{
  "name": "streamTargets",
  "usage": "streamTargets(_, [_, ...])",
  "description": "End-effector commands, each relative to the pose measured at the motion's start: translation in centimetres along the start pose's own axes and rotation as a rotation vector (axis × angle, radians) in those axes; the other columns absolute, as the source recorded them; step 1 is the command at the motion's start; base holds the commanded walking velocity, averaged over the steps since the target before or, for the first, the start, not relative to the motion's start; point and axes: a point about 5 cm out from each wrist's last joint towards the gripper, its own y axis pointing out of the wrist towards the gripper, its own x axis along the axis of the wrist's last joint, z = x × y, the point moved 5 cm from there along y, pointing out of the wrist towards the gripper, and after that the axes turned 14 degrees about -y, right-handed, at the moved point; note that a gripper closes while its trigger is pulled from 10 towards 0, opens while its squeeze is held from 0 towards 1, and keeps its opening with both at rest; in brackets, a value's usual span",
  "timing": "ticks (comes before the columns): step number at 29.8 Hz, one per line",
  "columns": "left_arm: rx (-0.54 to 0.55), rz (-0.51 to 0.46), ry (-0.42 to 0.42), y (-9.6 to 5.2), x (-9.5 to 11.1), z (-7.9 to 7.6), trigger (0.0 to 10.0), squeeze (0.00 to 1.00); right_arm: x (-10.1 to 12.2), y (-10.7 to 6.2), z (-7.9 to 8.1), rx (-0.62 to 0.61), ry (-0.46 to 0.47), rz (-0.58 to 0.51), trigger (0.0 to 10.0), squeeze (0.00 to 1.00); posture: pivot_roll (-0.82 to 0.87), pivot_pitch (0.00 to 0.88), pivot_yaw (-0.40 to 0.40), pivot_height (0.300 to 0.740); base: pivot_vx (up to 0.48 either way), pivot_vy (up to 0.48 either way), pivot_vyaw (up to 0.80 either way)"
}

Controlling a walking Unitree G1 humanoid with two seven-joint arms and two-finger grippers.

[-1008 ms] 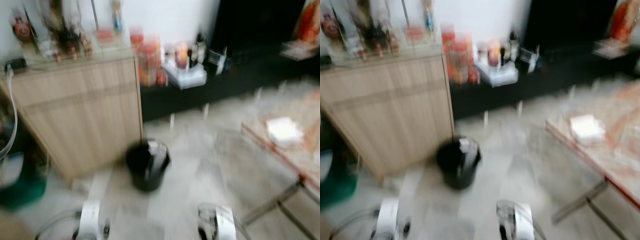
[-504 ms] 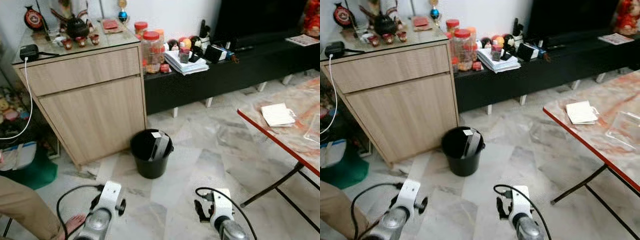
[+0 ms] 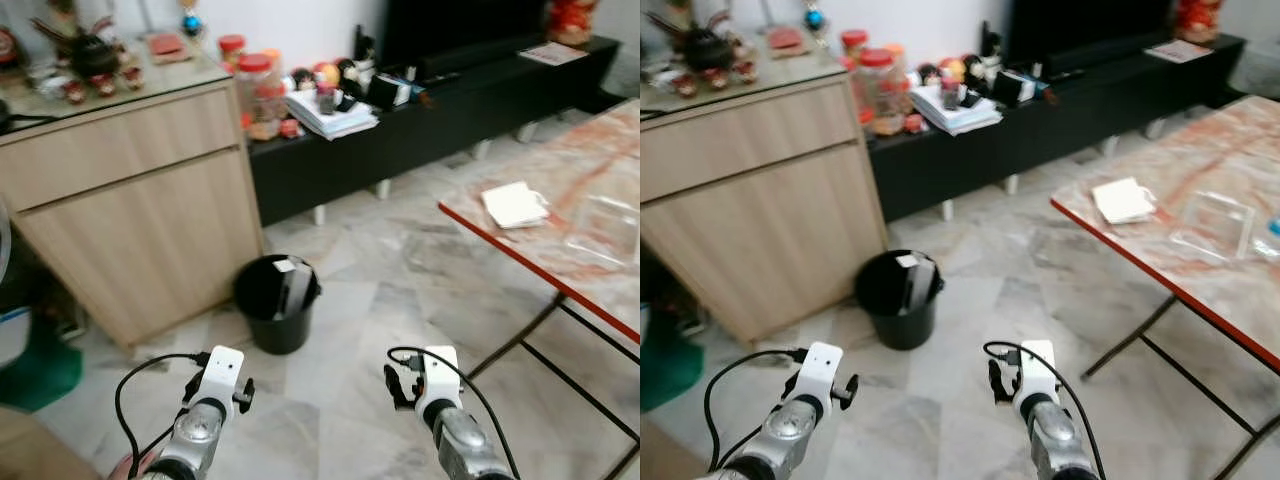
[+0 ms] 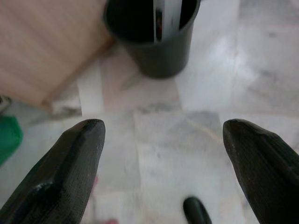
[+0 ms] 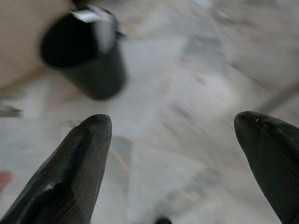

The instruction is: Picking trash to rubbish bin

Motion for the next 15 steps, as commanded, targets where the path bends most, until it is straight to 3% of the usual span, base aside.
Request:
streamTargets(1, [0.112,0.095,-0.053,-0.9,-2.8,2.8,10.0,0.0,-1.9,-0.5,-0.1,-0.021,0.012,0.071,10.0,0.0,-0.08,0.0,-0.003,0.74,0.0,0.0,-0.79])
streamTargets(5, [0.21,0.152,-0.11,-2.0,-5.0,5.2,10.0,0.0,-5.5,-1.8,-0.7,-0.062,0.039,0.187,10.0,0.0,-0.08,0.006,-0.003,0.74,0.0,0.0,-0.79])
streamTargets(11, [0.216,0.147,-0.128,-2.2,-5.3,5.5,10.0,0.0,-7.9,-3.0,-0.5,-0.069,0.05,0.252,10.0,0.0,-0.08,0.01,-0.001,0.74,0.0,0.0,-0.79])
streamTargets(15, [0.212,0.149,-0.122,-2.2,-5.3,5.2,10.0,0.0,-8.3,-3.2,-0.5,-0.073,0.055,0.264,10.0,0.0,-0.09,0.009,0.003,0.74,0.0,0.0,-0.79])
